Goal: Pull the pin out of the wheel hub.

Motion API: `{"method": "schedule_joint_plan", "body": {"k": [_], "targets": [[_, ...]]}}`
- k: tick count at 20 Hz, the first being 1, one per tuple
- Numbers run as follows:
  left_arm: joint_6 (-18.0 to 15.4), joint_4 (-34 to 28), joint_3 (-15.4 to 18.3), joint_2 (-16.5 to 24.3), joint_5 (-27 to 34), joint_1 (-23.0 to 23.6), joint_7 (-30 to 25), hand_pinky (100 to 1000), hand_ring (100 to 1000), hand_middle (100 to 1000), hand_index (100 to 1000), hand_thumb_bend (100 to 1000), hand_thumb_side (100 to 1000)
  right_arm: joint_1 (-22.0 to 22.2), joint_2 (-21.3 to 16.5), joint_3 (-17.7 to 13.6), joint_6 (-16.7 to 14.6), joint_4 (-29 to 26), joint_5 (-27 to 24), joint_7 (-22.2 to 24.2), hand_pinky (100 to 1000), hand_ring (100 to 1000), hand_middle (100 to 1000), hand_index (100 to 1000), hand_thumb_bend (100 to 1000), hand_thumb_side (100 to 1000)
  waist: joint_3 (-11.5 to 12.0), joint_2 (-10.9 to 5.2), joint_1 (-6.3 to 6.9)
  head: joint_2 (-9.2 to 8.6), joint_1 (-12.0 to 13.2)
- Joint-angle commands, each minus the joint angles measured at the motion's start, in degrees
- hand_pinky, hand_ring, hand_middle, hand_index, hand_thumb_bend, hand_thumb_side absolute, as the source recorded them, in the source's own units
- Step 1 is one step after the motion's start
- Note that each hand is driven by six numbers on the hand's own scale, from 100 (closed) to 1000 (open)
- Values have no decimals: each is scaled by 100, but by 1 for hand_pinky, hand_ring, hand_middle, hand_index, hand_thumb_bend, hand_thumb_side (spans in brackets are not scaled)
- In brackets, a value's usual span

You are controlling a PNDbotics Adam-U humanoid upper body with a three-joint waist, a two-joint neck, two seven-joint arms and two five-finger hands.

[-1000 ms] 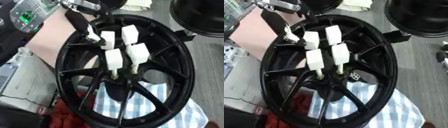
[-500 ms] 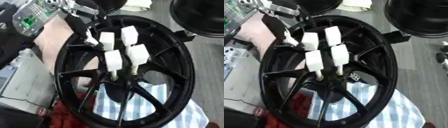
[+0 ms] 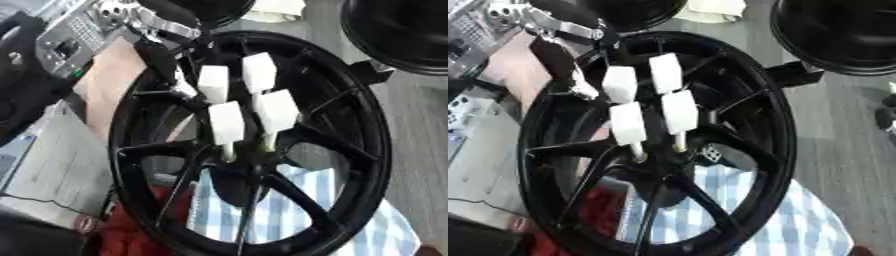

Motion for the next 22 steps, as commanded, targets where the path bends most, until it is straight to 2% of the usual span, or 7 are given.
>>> {"method": "schedule_joint_plan", "body": {"k": [1,6,9,13,22], "targets": [[36,49,36,-3,-47,-184,4,815,849,771,897,448,605,-44,-74,-32,14,-102,-35,5,897,780,753,764,355,303,-15,-82,8,-97,45],[119,206,71,-169,-102,-279,4,795,824,741,874,374,587,-46,-63,-29,33,-107,-40,11,897,780,753,764,364,304,-33,-66,19,-123,83],[154,238,53,-193,-109,-286,4,772,782,676,839,329,581,-43,-62,-34,46,-111,-42,-7,897,780,753,764,368,303,-40,-55,29,-130,87],[182,206,22,-169,-66,-284,4,731,701,557,748,276,571,-41,-67,-39,64,-110,-45,-46,898,781,753,764,373,302,-31,-51,33,-127,82],[298,-47,46,0,156,-279,4,677,589,405,563,175,479,-36,-77,-42,87,-104,-74,-125,898,781,753,765,378,302,11,-74,10,-98,75]]}}
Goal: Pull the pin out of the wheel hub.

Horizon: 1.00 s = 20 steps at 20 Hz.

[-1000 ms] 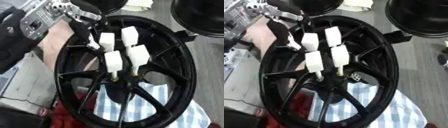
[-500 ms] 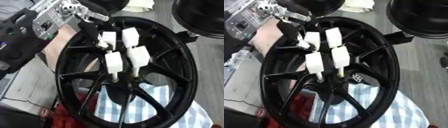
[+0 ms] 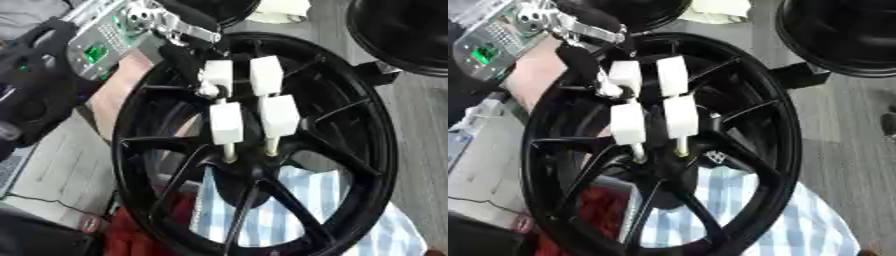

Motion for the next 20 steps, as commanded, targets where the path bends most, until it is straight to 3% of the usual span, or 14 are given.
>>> {"method": "schedule_joint_plan", "body": {"k": [1,5,9,14,20], "targets": [[53,-162,86,223,111,-139,2,669,577,386,541,160,461,-39,-119,-42,-1,-102,-34,-46,898,781,754,765,379,302,10,-112,-17,-45,-1],[126,-276,166,298,239,-134,2,653,542,324,457,100,342,-38,-121,-44,2,-100,-48,-78,898,781,754,765,379,302,23,-127,-25,-38,-7],[253,-506,429,419,416,-133,2,649,527,294,427,100,259,-34,-131,-48,1,-100,-54,-96,898,781,754,765,380,302,45,-139,-30,-30,-28],[450,-823,946,624,632,-141,3,650,516,280,420,100,201,-27,-146,-57,-6,-102,-55,-112,898,781,754,765,381,301,95,-156,-37,-22,-69],[634,-1079,1847,1085,1043,57,397,651,503,263,414,100,217,-5,-173,-101,-35,-109,-50,-152,897,780,753,765,380,299,197,-182,-72,3,-161]]}}
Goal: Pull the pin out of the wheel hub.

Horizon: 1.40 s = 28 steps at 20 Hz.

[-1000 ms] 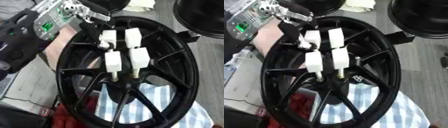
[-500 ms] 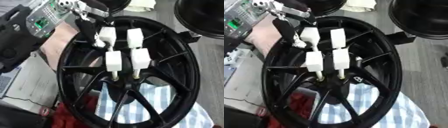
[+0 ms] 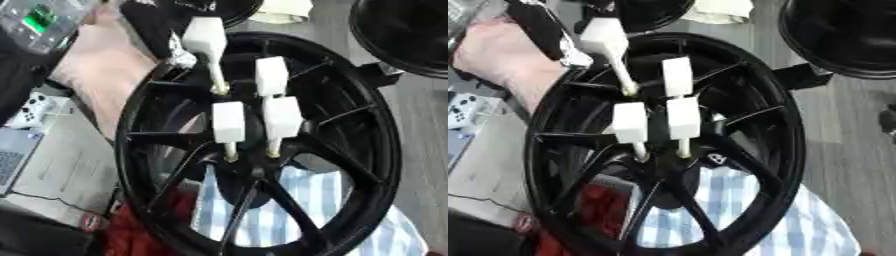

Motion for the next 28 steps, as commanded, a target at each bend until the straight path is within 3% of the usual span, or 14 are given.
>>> {"method": "schedule_joint_plan", "body": {"k": [1,5,9,15,19,22,28], "targets": [[79,-157,585,526,227,126,280,652,502,262,414,100,219,-12,-178,-94,-28,-112,-24,-52,897,780,753,765,379,299,41,-151,-20,-4,-79],[134,-352,1157,1220,375,1025,744,657,503,263,417,100,217,-29,-189,-158,-65,-134,-21,-122,897,780,753,765,379,296,100,-127,-48,-28,-172],[217,-563,1670,1735,310,2272,1301,658,511,272,422,100,200,-56,-159,-205,-81,-167,-29,-176,897,780,752,764,379,294,120,-87,-94,-97,-217],[257,-862,2133,1694,-434,3592,1931,657,519,285,435,100,191,-102,-107,-230,-91,-200,-42,-209,897,780,752,764,379,293,134,-47,-171,-140,-229],[307,-798,2207,1499,-629,4079,2016,669,545,337,494,100,190,-122,-73,-235,-91,-209,-53,-215,896,779,752,764,378,294,114,-21,-217,-169,-214],[281,-743,2191,1360,-643,4293,1991,690,582,423,582,100,258,-140,-54,-235,-95,-213,-60,-218,896,779,752,764,377,294,98,-12,-243,-190,-195],[74,-767,2053,1124,-339,4399,2191,690,567,393,555,100,294,-178,-7,-206,-78,-215,-73,-190,896,779,752,764,376,295,69,0,-272,-225,-237]]}}
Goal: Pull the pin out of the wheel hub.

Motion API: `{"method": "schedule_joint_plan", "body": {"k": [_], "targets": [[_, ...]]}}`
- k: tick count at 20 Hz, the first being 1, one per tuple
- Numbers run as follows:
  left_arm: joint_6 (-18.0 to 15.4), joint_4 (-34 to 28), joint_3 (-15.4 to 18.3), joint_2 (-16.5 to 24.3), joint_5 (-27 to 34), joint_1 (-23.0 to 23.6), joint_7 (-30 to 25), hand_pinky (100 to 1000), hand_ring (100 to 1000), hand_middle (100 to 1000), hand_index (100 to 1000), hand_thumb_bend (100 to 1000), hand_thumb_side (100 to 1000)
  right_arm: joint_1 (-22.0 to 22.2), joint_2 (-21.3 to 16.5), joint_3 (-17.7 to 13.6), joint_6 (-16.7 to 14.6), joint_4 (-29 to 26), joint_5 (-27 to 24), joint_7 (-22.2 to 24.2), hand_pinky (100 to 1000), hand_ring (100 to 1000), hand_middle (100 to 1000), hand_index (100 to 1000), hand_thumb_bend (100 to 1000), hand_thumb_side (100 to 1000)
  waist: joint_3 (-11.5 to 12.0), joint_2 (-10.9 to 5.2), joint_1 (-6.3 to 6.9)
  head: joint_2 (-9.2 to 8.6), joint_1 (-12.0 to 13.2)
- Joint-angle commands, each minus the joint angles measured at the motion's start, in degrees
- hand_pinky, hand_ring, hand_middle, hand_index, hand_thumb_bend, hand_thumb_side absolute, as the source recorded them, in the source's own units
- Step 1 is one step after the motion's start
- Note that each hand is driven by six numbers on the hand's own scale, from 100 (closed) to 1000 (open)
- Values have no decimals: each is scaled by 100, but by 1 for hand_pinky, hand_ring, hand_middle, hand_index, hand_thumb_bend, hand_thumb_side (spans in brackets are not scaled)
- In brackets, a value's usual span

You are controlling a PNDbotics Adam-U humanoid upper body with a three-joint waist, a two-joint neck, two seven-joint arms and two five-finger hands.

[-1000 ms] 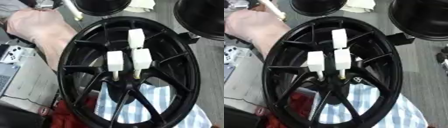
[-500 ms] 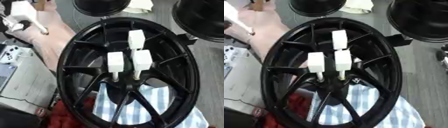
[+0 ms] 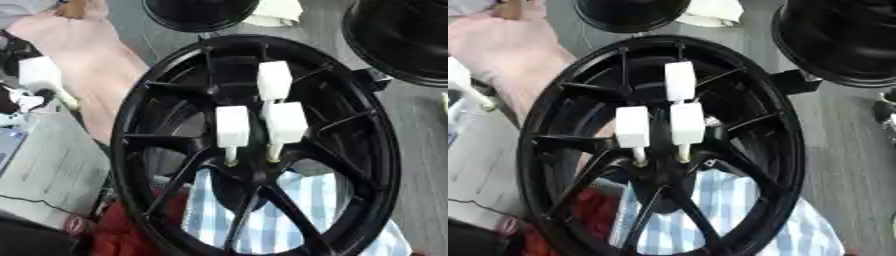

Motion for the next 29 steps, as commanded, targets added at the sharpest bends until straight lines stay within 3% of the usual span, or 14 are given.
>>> {"method": "schedule_joint_plan", "body": {"k": [1,2,3,4,5,6,9,13,15,16,17,21,25,29], "targets": [[-71,-47,-15,69,80,-37,86,706,603,468,632,100,364,-67,-65,-16,4,-137,-45,15,896,779,751,764,376,296,-20,-73,14,-96,-23],[-75,-32,-43,53,57,-33,46,721,637,530,689,100,414,-69,-62,-16,3,-138,-45,17,896,779,752,764,368,304,-29,-74,10,-103,-22],[-98,-22,-71,48,6,-23,-52,778,764,714,819,100,554,-68,-61,-18,3,-137,-46,15,896,779,751,764,376,296,-39,-75,7,-110,-22],[-131,-20,-81,46,-73,-16,-156,822,837,811,882,126,715,-67,-61,-20,2,-135,-46,13,896,779,751,764,375,296,-45,-75,4,-117,-22],[-165,-23,-76,39,-162,-12,-243,842,866,841,902,210,805,-65,-61,-23,0,-134,-47,10,896,779,751,764,375,296,-49,-75,2,-121,-23],[-191,-25,-64,28,-231,-11,-306,847,877,855,912,240,826,-64,-60,-25,-1,-132,-49,6,897,779,751,764,375,296,-50,-76,1,-121,-24],[-237,-40,-25,24,-371,-14,-382,849,886,865,919,327,854,-66,-60,-24,-1,-132,-52,3,897,779,751,764,375,296,-45,-80,4,-125,-22],[-277,-72,14,13,-396,-21,-410,845,881,857,913,323,848,-72,-64,-22,0,-136,-54,3,897,779,751,764,375,296,-36,-78,8,-125,-22],[-258,-80,41,2,-359,-27,-386,832,861,825,894,210,830,-77,-68,-23,-1,-138,-53,1,896,779,751,764,374,296,-34,-76,9,-122,-25],[-215,-93,74,-16,-298,-41,-306,822,842,802,879,100,791,-78,-71,-23,-2,-138,-54,1,896,779,751,764,374,296,-32,-76,8,-122,-30],[-169,-124,107,-37,-191,-57,-163,808,823,782,866,100,762,-79,-72,-23,-2,-138,-54,0,896,779,751,764,373,296,-30,-75,8,-122,-34],[-317,-405,238,-170,908,-134,1027,727,687,630,773,100,682,-78,-76,-22,-4,-140,-56,2,896,779,750,763,372,296,-22,-73,7,-118,-39],[-659,-733,366,-645,2424,-257,2419,713,656,603,757,100,688,-79,-66,-26,-10,-155,-66,-6,896,778,750,763,370,295,2,-68,15,-104,-26],[-708,-1092,545,-1418,3580,-273,3233,713,655,603,755,100,729,-96,-44,-30,-10,-170,-80,-14,896,778,749,763,369,294,23,-55,7,-93,-31]]}}
